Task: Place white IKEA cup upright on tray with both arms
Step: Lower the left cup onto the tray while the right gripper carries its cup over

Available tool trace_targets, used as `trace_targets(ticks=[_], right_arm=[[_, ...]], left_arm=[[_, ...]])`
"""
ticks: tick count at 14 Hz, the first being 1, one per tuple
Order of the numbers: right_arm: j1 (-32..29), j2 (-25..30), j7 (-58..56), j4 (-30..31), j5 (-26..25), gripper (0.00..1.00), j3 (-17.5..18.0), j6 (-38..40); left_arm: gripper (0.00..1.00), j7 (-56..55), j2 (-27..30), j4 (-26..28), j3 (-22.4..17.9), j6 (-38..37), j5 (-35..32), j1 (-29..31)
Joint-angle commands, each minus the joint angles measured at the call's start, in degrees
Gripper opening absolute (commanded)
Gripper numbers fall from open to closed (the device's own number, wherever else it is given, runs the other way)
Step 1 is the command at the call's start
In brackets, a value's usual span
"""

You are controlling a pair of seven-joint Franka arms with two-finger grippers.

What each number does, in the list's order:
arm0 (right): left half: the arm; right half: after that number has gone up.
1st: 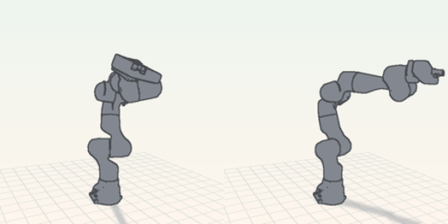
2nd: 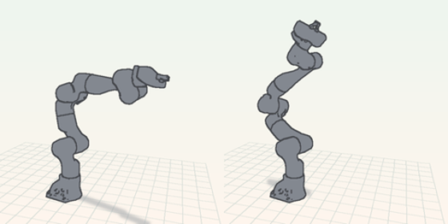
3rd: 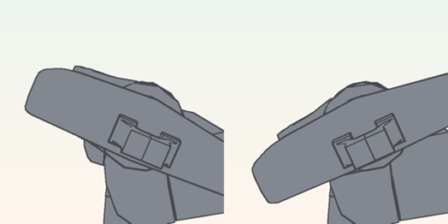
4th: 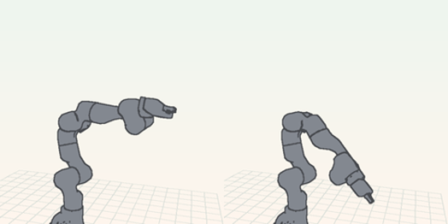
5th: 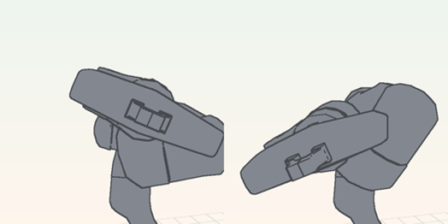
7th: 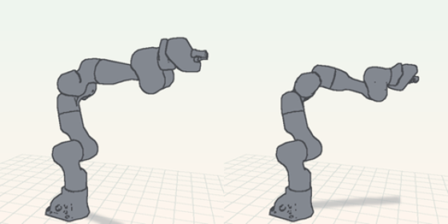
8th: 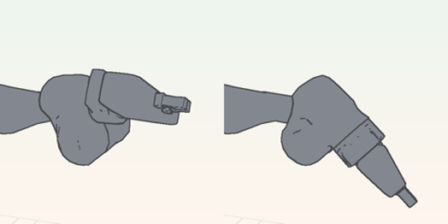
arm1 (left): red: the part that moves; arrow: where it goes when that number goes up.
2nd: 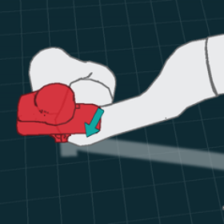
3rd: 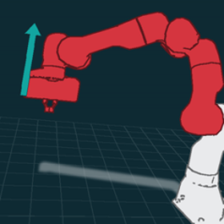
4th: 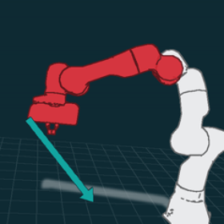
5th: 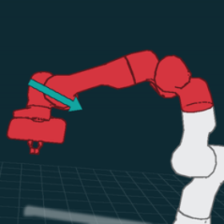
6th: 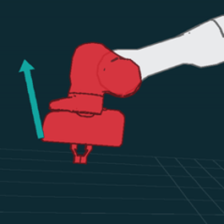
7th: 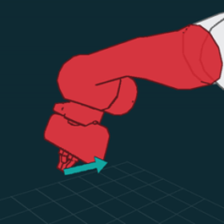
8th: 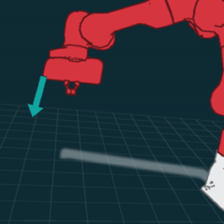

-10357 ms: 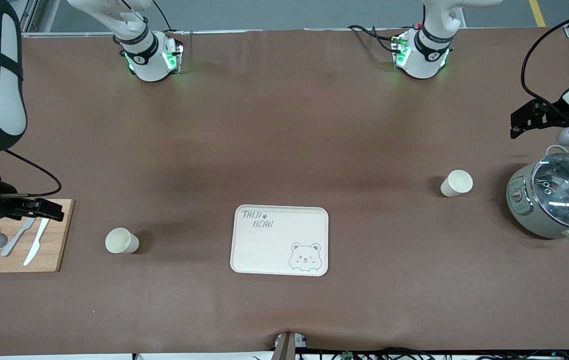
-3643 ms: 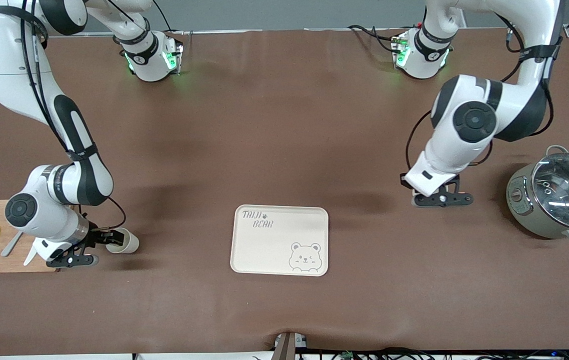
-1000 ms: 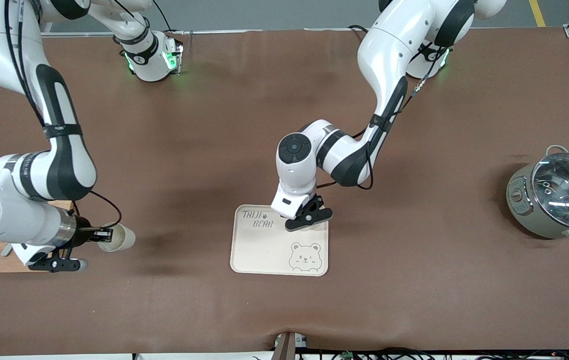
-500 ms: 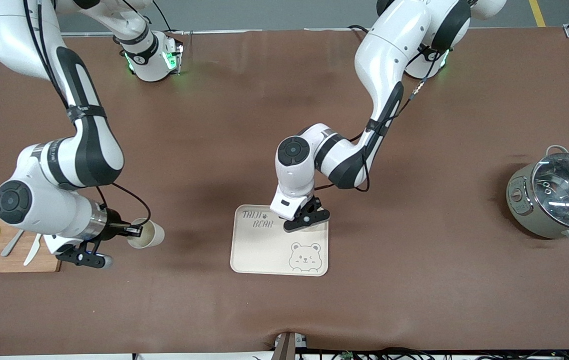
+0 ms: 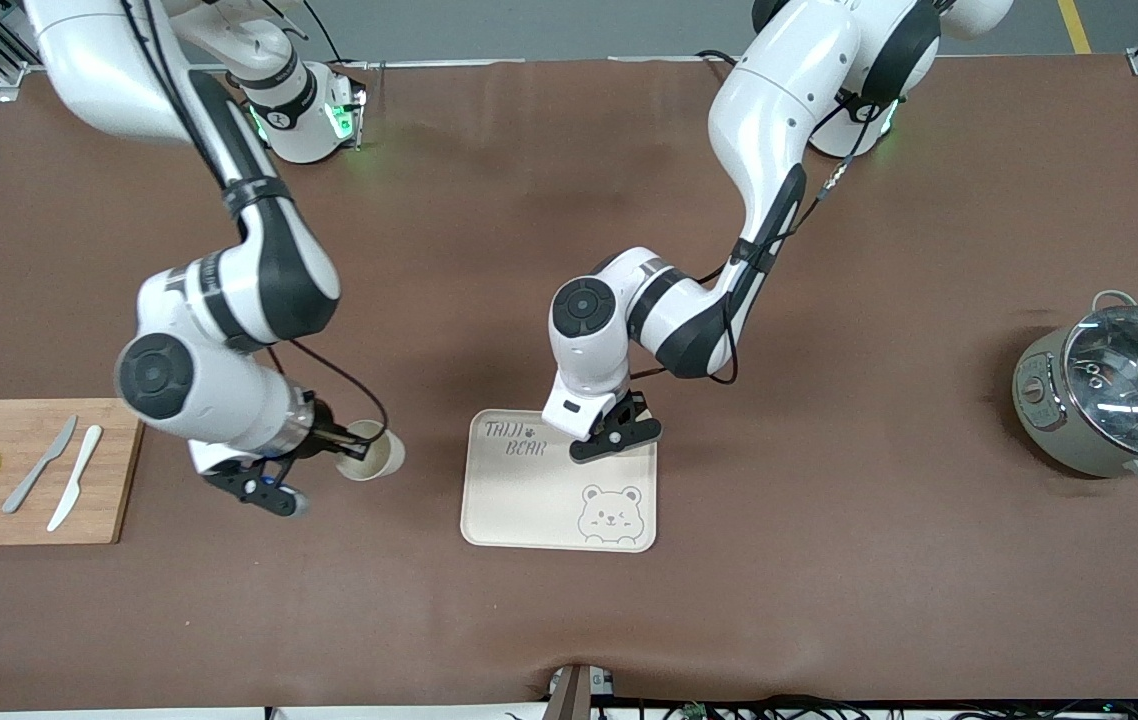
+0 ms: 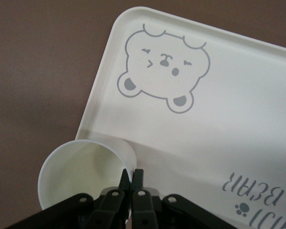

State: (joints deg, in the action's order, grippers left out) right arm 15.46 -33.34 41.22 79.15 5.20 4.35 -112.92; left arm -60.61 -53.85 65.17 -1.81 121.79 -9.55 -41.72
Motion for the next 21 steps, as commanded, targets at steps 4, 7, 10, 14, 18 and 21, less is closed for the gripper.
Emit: trace_targets(ticks=[4,7,10,14,18,21], right_arm=[[7.38,-1.19,13.79,0.39,0.17,0.0,-0.92,-8.88],[9.15,-3.57,17.84,0.48,-0.1,0.0,-0.92,-13.02],[9.68,-4.89,18.37,0.74,-0.1,0.0,-1.1,-15.92],[9.68,-5.07,18.37,0.83,-0.1,0.0,-1.1,-16.28],[8.89,-4.89,18.02,0.74,-0.01,0.0,-1.1,-16.02],[6.96,-4.63,15.57,0.83,-0.01,0.0,-1.19,-15.4]], left_arm=[[0.0,0.76,-0.99,-1.36,0.14,-1.91,0.15,-0.29],[0.0,0.76,-0.99,-1.28,-0.03,-1.82,0.15,-0.29],[0.0,0.76,-0.73,-1.28,-0.03,-1.82,0.15,0.06],[0.3,1.37,-0.56,-1.28,-0.03,-1.64,0.68,0.33],[0.51,2.69,-0.73,-1.27,-0.12,-1.29,0.68,0.33],[0.54,2.95,-0.64,-1.28,-0.12,-1.29,0.68,0.33]])
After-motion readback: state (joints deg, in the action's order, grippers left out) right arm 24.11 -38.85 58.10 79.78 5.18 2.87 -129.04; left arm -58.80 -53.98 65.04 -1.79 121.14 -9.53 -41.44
